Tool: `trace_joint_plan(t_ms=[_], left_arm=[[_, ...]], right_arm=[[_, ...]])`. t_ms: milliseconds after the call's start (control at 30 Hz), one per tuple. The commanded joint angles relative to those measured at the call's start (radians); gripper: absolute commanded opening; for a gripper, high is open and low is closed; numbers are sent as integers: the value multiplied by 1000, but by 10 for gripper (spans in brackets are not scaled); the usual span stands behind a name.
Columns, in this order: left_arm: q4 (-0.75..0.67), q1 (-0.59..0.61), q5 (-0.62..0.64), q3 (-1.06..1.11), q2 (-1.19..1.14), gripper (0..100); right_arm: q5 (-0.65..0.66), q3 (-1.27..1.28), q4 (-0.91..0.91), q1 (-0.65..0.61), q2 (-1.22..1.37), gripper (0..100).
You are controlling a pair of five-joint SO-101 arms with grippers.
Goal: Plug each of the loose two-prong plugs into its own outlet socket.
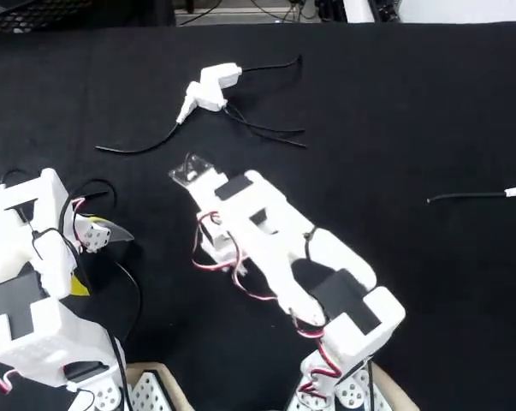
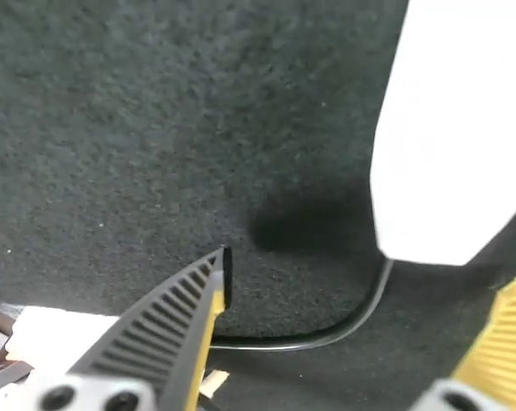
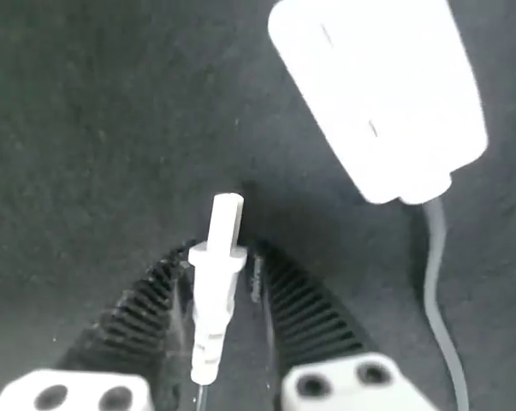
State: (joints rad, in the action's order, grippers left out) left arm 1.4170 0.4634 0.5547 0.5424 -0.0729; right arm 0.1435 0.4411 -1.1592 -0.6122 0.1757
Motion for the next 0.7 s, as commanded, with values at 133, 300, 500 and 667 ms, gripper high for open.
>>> trace_joint_plan(t_ms=[133,300,500,667], left_arm=[[-2,13,-2,-31,20,454],[0,13,-2,-31,20,454],[0,13,-2,-31,20,454],[0,13,-2,-31,20,454]], right_arm=[[15,13,-40,-8,-54,141],[26,8,-60,-11,-54,215],[166,10,-173,-11,-56,181],[186,15,-175,-12,-50,125]])
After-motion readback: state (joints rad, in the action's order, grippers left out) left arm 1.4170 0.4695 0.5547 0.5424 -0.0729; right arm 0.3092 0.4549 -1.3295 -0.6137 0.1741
